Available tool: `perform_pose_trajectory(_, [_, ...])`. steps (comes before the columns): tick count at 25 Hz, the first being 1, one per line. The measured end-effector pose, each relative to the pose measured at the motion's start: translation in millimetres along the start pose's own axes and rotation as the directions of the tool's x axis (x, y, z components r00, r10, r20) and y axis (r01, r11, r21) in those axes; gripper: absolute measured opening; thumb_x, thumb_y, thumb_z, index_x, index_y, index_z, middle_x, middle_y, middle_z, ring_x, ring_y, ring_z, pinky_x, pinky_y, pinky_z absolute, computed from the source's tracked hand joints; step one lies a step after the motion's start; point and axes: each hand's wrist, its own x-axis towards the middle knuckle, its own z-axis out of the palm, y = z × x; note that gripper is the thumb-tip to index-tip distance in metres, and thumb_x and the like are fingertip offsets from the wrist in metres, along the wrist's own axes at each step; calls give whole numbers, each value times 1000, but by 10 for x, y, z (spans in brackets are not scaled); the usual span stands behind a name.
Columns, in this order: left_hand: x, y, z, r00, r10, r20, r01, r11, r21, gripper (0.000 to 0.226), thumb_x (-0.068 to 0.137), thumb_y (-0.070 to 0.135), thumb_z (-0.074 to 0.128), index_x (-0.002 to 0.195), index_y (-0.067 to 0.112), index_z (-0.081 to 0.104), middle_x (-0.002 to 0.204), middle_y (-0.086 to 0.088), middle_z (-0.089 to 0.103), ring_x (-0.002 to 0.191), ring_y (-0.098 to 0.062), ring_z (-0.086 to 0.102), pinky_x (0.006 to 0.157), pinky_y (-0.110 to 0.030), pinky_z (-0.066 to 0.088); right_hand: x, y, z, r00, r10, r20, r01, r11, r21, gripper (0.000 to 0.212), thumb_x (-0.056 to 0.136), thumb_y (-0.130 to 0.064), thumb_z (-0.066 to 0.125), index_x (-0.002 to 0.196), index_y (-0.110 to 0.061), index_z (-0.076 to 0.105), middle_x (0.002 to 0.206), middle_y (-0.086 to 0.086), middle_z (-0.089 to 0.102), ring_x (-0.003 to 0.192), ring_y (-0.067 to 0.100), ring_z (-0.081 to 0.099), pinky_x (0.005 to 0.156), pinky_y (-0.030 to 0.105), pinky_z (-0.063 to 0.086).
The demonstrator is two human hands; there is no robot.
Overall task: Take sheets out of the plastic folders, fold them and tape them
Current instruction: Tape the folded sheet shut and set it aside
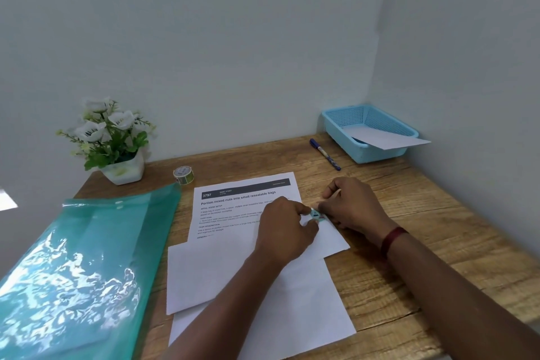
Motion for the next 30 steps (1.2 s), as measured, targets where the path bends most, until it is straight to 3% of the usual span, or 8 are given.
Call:
perform_pose_trajectory(6, [36, -36, -52, 997, -13, 77, 18, 998, -67, 44, 83, 34, 74, 124, 19, 66, 111, 2, 69, 88, -7, 57, 83, -20, 47, -14, 19, 16, 998, -70, -3, 69, 990, -119, 30, 73, -35, 82, 87, -24, 59, 83, -2, 66, 75, 14, 62, 57, 25, 42])
perform_pose_trajectory(11, [27, -62, -49, 996, -18, 85, 25, 996, -90, 46, 82, 35, 76, 124, 19, 66, 112, 1, 70, 88, -6, 58, 87, -22, 49, -48, 42, -82, 988, -102, 119, 110, 992, -65, 43, 65, -35, 88, 92, -25, 57, 75, -1, 66, 63, 11, 59, 53, 25, 41])
perform_pose_trajectory(16, [19, -43, -52, 995, 1, 102, 7, 998, -70, 48, 85, 39, 73, 128, 18, 64, 118, 1, 69, 93, -7, 60, 84, -20, 49, -117, 61, -157, 970, -147, 194, 156, 987, -33, 44, 67, -22, 88, 98, -26, 57, 79, -2, 67, 68, 7, 60, 56, 19, 43])
perform_pose_trajectory(26, [16, -38, -49, 994, -34, 100, 41, 997, -72, 50, 84, 41, 72, 128, 18, 63, 118, 1, 69, 83, -8, 56, 71, -14, 42, -96, -9, -143, 977, -67, 202, 88, 991, -97, 37, 66, -26, 88, 91, -21, 61, 84, -5, 59, 69, 6, 52, 51, 18, 37])
perform_pose_trajectory(30, [-14, -50, -84, 992, -58, 115, 67, 994, -83, 52, 82, 39, 76, 127, 16, 64, 118, 1, 69, 92, -9, 61, 75, -15, 47, -74, 94, -211, 969, -68, 236, 16, 976, 218, 34, 68, -20, 87, 92, -12, 64, 68, 8, 69, 52, 13, 57, 46, 23, 47])
